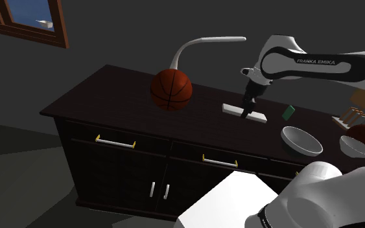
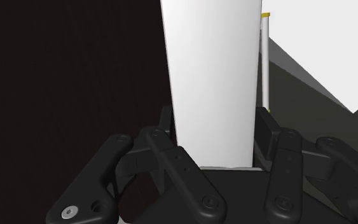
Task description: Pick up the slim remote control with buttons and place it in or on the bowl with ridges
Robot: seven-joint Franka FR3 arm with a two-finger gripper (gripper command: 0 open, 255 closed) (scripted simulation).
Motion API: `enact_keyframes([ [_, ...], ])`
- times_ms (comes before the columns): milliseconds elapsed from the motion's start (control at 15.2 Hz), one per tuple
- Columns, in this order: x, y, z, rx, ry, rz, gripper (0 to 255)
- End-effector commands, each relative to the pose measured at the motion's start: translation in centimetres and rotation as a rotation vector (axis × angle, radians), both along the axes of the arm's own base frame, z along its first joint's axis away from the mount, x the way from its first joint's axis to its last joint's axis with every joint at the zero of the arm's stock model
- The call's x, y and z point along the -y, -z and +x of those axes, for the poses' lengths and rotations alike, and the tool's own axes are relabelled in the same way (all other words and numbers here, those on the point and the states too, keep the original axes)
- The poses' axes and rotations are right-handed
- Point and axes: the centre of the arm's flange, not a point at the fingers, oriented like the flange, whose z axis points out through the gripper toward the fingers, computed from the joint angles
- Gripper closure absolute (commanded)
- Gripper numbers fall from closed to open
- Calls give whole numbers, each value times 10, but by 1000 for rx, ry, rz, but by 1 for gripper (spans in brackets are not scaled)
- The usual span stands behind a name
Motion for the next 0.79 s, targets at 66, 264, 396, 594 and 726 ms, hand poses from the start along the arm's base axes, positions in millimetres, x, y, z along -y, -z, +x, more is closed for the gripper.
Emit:
enact_keyframes([
  [66,30,-2,-27,0,-1,-1,255],
  [264,59,-2,-54,0,-1,-1,255],
  [396,79,-3,-71,0,-1,-1,255],
  [594,108,-3,-98,0,-1,-1,255],
  [726,127,-3,-116,0,-1,-1,255],
])
